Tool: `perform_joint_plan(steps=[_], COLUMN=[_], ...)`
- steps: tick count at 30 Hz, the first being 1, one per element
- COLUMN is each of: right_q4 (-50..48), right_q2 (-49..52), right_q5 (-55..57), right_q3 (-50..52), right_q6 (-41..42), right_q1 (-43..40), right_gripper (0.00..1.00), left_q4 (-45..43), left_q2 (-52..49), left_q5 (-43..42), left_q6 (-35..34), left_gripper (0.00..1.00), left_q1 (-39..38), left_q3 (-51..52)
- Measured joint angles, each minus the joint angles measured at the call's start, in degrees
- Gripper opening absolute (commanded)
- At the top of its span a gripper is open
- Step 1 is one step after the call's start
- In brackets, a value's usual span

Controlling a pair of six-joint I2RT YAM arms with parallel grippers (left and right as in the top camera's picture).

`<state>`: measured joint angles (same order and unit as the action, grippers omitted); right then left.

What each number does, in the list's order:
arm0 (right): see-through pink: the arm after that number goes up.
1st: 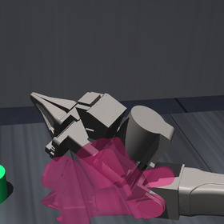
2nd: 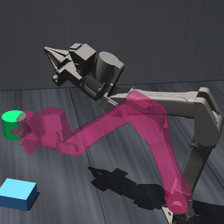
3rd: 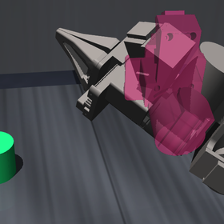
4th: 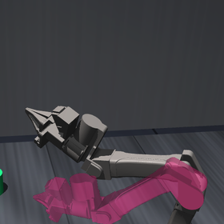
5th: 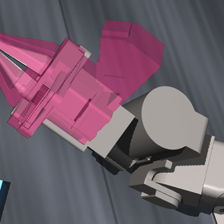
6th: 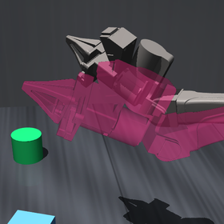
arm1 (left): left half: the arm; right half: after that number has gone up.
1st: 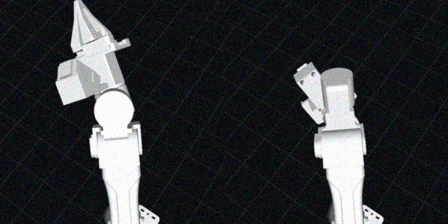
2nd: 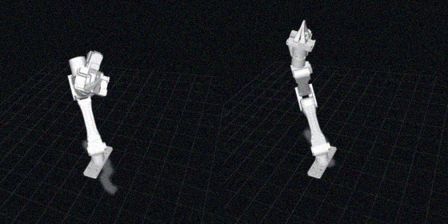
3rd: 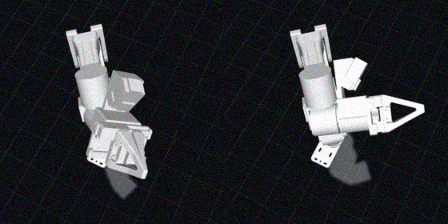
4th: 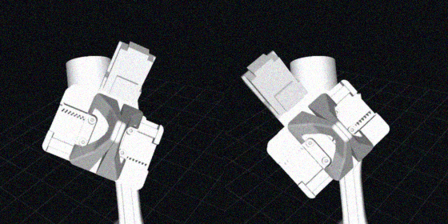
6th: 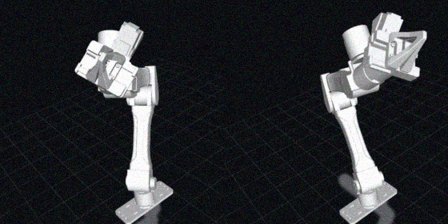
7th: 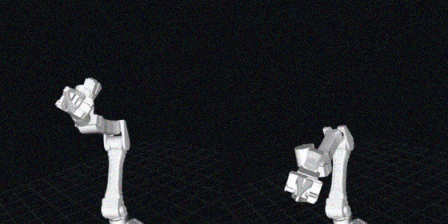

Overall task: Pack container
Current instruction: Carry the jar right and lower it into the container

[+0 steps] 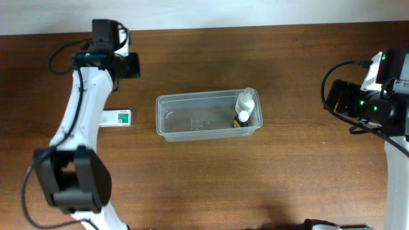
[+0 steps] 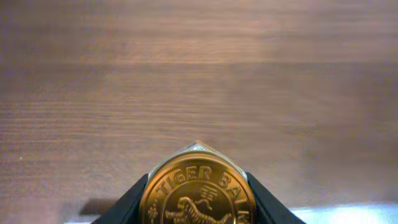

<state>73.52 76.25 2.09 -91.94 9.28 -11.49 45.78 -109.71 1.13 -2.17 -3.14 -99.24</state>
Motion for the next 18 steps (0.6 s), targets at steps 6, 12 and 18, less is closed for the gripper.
perform_joint_plan(steps=[6, 12, 18], right_q4=[0.0, 0.0, 0.0], right_q2=[0.0, 0.0, 0.0], right_q5=[0.0, 0.0, 0.0], right_q3=[0.0, 0.0, 0.0], right_q6=[0.0, 0.0, 0.0], right_q1=[0.0, 0.0, 0.0], right_gripper=[0.98, 0.98, 0.98], left_q4=[9.5, 15.2, 15.2], left_q2=[8.2, 9.2, 9.2], left_q5=[-0.9, -3.3, -4.0], left_q6=[0.0, 0.0, 0.0], left_gripper=[0.34, 0.34, 0.35], left_q1=[-8.1, -14.9, -20.2], left_q3=[-0.4, -0.3, 2.8])
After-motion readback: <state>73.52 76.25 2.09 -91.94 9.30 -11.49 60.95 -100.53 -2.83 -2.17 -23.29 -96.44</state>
